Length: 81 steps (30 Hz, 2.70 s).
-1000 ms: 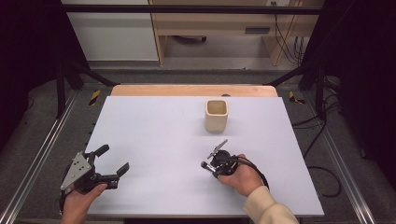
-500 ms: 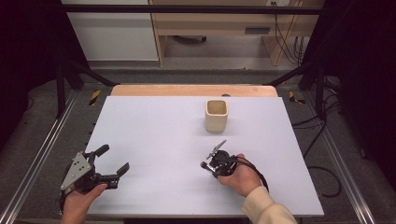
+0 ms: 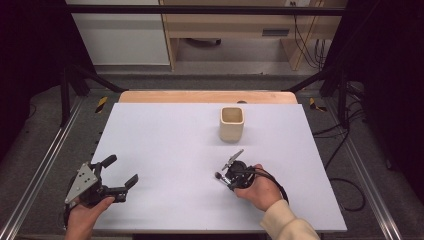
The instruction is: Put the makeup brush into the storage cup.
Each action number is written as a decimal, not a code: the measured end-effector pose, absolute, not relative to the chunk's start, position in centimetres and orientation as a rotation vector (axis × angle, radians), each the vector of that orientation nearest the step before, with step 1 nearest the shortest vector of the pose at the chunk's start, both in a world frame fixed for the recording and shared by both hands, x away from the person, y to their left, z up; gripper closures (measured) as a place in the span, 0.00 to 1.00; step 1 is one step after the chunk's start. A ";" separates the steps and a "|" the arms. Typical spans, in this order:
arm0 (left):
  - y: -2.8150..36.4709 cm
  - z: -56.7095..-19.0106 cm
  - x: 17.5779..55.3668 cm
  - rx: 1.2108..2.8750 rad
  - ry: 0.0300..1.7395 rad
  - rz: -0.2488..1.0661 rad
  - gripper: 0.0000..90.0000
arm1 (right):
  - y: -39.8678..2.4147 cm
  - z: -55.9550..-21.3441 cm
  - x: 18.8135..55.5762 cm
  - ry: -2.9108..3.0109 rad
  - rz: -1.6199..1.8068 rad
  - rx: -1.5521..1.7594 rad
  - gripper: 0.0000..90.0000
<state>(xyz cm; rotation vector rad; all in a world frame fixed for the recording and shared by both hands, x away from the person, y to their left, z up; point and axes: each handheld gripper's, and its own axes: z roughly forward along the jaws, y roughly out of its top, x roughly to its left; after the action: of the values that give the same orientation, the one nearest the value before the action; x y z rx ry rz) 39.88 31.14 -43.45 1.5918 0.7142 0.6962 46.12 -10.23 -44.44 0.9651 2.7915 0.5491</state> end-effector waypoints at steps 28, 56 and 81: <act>31.0 -43.6 39.9 1.596 0.714 0.698 0.01 | -12.8 -42.6 46.7 2.660 0.755 1.013 0.88; 30.4 -43.7 40.2 1.560 0.735 0.715 0.01 | -17.3 -40.3 48.7 2.117 1.473 1.027 0.88; 30.6 -43.2 39.3 1.524 0.734 0.733 0.01 | -15.6 -36.4 49.3 1.865 1.560 0.896 0.88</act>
<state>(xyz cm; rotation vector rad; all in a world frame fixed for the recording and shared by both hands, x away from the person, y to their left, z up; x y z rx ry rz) 39.29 30.57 -43.19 1.5243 0.7335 0.7334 49.33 -15.56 -36.44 0.8957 1.8645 1.5604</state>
